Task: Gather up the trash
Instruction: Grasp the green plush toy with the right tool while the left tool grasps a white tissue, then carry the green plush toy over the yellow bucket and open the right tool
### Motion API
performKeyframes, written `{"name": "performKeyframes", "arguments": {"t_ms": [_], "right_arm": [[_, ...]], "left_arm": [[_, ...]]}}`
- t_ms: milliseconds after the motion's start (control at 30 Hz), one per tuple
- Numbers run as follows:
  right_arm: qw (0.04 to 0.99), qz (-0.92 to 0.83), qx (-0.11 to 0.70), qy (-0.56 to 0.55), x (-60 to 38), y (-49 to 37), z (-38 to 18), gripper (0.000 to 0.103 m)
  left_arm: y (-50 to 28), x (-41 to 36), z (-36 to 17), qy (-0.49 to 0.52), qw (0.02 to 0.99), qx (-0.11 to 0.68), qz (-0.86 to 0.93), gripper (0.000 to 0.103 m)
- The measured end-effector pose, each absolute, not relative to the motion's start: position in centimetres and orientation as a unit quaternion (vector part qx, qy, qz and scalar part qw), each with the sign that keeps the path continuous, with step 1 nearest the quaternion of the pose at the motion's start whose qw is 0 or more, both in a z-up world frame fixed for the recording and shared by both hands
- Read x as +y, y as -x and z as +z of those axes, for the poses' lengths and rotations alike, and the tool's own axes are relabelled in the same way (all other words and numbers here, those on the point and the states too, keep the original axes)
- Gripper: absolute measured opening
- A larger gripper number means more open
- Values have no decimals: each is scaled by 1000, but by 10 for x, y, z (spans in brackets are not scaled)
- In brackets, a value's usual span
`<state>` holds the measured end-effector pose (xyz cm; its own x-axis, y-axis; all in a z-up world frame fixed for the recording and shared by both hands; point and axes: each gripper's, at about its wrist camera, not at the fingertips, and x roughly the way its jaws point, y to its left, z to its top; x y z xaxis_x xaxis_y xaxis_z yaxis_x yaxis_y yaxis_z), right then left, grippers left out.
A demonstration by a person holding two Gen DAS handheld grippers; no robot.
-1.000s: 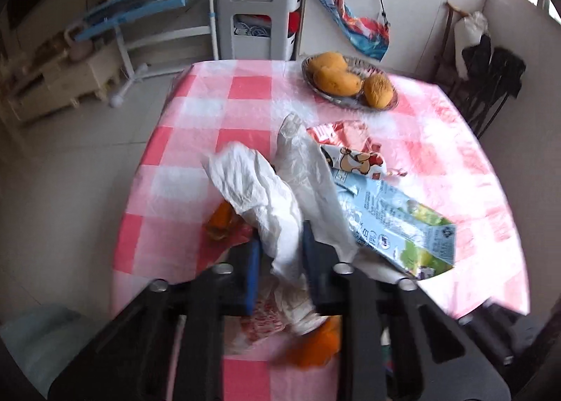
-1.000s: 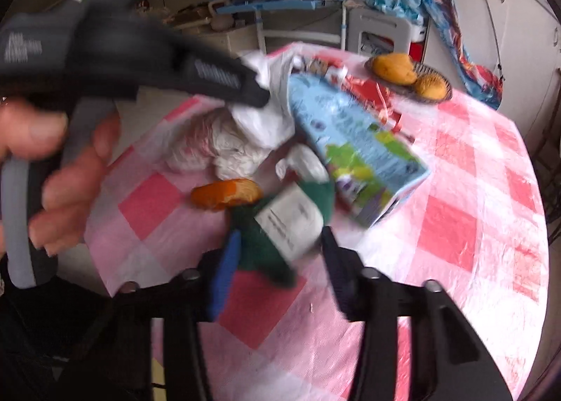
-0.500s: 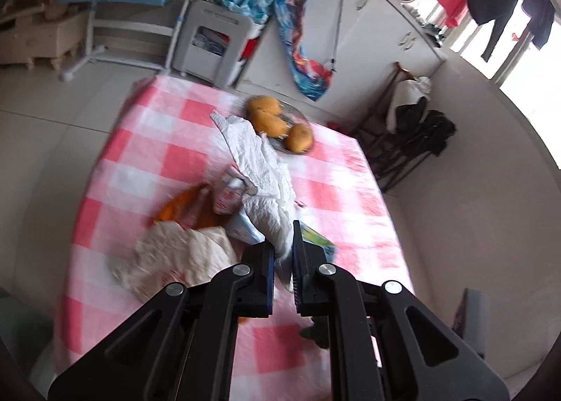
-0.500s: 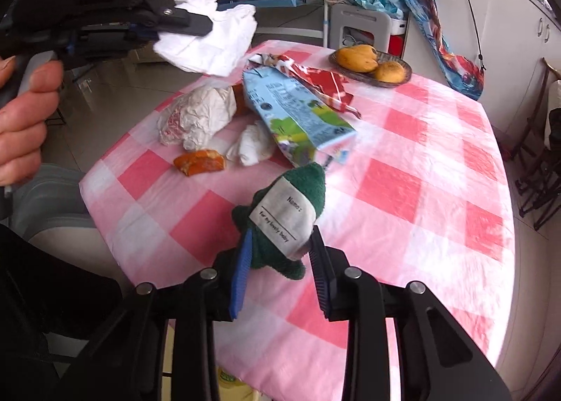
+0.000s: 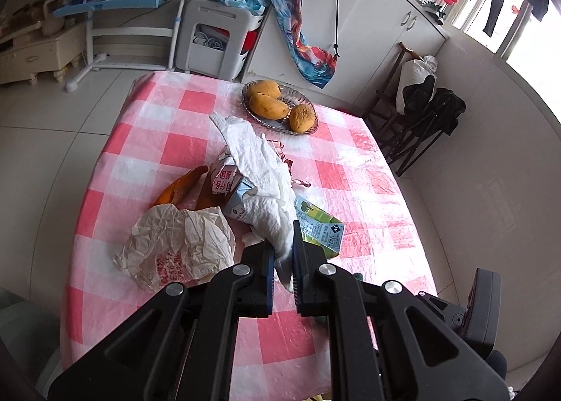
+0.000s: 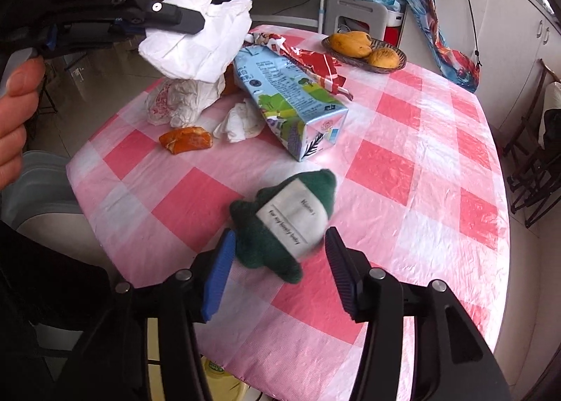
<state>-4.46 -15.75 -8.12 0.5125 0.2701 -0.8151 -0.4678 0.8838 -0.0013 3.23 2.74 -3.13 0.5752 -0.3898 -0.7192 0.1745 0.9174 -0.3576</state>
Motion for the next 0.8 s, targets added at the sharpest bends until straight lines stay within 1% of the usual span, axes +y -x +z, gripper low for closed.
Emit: {"name": "performKeyframes", "arguments": {"t_ms": [100, 167, 300, 367, 633, 800], "right_arm": [[862, 214, 445, 115, -157, 45, -84, 52], [862, 214, 445, 113, -159, 46, -84, 42], [864, 219, 440, 109, -162, 46, -81, 34], [866, 222, 435, 110, -163, 48, -78, 32], [860, 288, 408, 109, -154, 65, -58, 32], [827, 376, 393, 144, -129, 92, -53, 32]], "left_arm": [[-33, 25, -31, 120, 880, 431, -161, 9], [-33, 25, -31, 118, 880, 430, -161, 9], [-33, 26, -30, 117, 882, 427, -161, 9], [-33, 25, -29, 115, 883, 425, -160, 9], [-29, 21, -25, 92, 893, 414, -150, 9], [-27, 18, -20, 79, 898, 407, -145, 9]]}}
